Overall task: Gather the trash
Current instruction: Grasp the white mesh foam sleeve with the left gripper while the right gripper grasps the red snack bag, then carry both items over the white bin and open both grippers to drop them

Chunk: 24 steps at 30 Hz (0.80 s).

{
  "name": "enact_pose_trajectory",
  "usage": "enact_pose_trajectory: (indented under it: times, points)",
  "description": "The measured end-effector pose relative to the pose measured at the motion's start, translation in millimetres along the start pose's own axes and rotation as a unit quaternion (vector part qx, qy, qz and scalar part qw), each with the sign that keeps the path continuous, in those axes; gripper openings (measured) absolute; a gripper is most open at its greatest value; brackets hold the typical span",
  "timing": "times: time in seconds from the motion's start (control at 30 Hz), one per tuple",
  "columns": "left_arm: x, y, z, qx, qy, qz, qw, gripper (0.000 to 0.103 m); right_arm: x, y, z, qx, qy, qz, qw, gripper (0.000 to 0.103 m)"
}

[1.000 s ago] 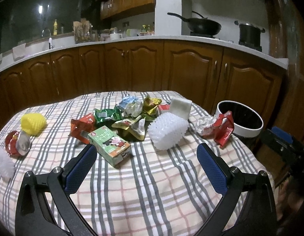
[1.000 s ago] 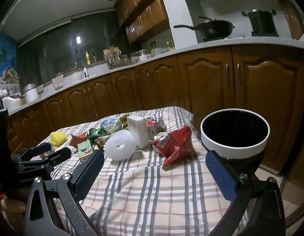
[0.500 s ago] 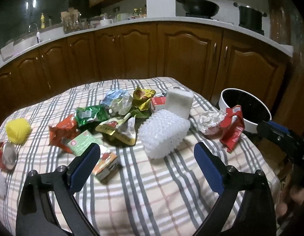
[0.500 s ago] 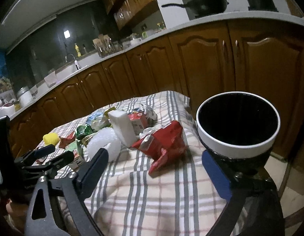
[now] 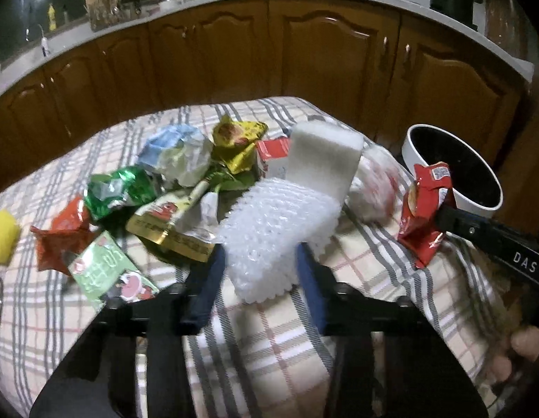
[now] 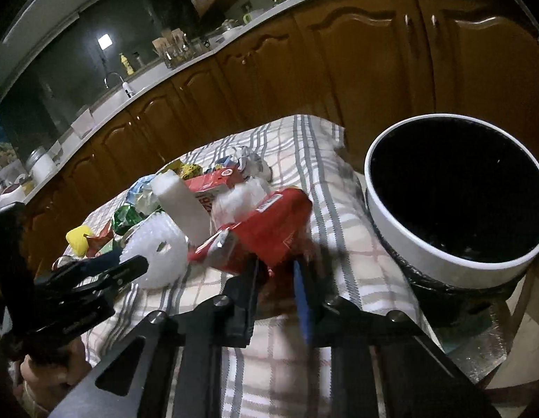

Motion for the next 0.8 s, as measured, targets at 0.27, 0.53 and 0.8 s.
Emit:
enact_pose_trajectory:
  times: [0.27, 0.53, 0.8]
  points:
    - [5.2, -26.7, -4.2, 0.032, -0.021, 0.012, 0.9992, 0.016, -2.4, -18.4, -7.7, -0.003, -0.017, 0.015, 1.000, 0.013]
    - [-7.0, -53.4, 10.4, 0.069, -0.015, 0.037, 0.9968, 0.014, -10.6, -48.6, 3.6, 0.003, -0.014, 0.045, 0.999, 0.012]
    - [-20.3, -56.4, 44.3, 0.098, 0.010, 0.041, 0.9942, 0.013, -16.3, -65.8, 27.3, 0.025, 0.001, 0.062, 0.998, 0.012]
Point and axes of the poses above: each gripper's, at about its wrist camera, not at the fingertips, and y roughly the way its jaws point, z to its right, x to its underside, the point moved 4 cm from there along y, roughly the way its jaws point, and after that the axes turned 3 degrees about -y, right-handed, at the moved point
